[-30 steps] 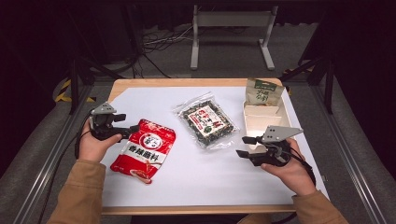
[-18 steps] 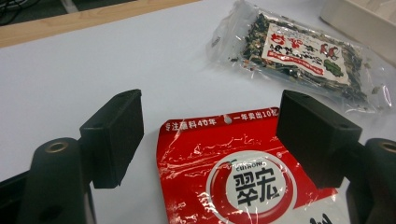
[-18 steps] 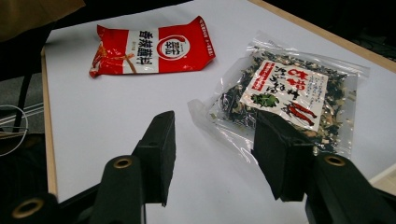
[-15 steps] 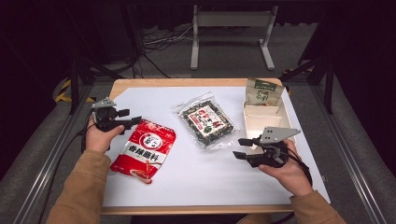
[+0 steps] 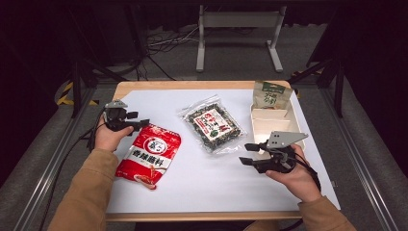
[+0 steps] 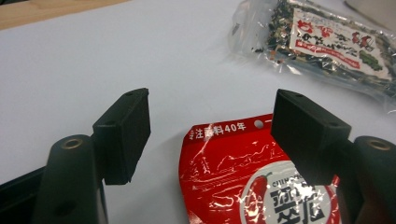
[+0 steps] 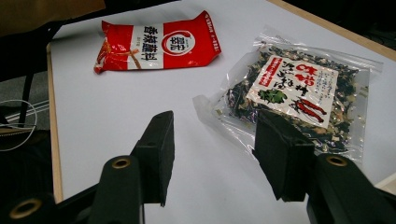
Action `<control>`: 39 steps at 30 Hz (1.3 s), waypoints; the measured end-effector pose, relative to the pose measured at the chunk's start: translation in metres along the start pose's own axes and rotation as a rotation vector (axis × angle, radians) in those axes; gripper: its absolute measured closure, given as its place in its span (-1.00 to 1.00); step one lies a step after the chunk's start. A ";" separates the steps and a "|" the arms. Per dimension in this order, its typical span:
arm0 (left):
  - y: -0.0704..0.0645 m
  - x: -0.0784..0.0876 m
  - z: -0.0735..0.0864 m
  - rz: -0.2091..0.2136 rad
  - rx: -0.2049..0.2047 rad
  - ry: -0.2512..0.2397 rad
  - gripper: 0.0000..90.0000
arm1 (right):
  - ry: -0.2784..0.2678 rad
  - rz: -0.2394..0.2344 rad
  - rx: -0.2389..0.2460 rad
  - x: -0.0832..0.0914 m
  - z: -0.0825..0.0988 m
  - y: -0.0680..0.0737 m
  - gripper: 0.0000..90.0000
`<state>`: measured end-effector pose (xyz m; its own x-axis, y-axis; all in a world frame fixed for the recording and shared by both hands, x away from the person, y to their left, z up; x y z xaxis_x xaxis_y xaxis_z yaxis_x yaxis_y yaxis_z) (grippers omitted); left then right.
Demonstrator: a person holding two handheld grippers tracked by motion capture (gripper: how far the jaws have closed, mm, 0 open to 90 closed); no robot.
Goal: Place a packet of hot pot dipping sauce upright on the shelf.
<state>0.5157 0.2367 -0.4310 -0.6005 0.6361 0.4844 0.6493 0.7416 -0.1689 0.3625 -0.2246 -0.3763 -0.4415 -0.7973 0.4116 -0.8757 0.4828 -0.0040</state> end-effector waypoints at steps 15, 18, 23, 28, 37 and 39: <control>0.010 -0.024 0.017 0.014 0.034 0.086 -0.30 | 0.014 -0.014 0.000 -0.002 0.003 0.001 0.01; 0.009 -0.027 0.019 0.035 0.031 0.106 -0.26 | 0.021 -0.018 -0.004 -0.003 0.004 0.001 0.01; 0.007 -0.033 0.024 0.074 0.059 0.157 -0.20 | 0.022 -0.025 0.000 -0.004 0.004 0.002 0.00; 0.006 -0.034 0.025 0.084 0.056 0.158 -0.14 | 0.026 -0.024 -0.001 -0.004 0.005 0.002 -0.01; 0.004 -0.032 0.025 0.049 -0.010 0.183 0.25 | 0.040 -0.018 0.007 -0.005 0.007 0.002 -0.02; 0.003 -0.032 0.025 0.029 -0.055 0.190 0.39 | 0.043 -0.014 0.003 -0.005 0.007 0.001 -0.02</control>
<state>0.5251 0.2243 -0.4682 -0.4856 0.6018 0.6341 0.6929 0.7072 -0.1404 0.3627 -0.2226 -0.3851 -0.4206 -0.7875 0.4504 -0.8822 0.4708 -0.0007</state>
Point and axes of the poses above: each handheld gripper's, and its own axes: x roughly backward along the jaws, z roughly out of its underside, y roughly to its left, the point moved 3 cm from there along -x, roughly forward along the jaws, and after that the axes turned 7 degrees about -y, right-handed, at the moved point
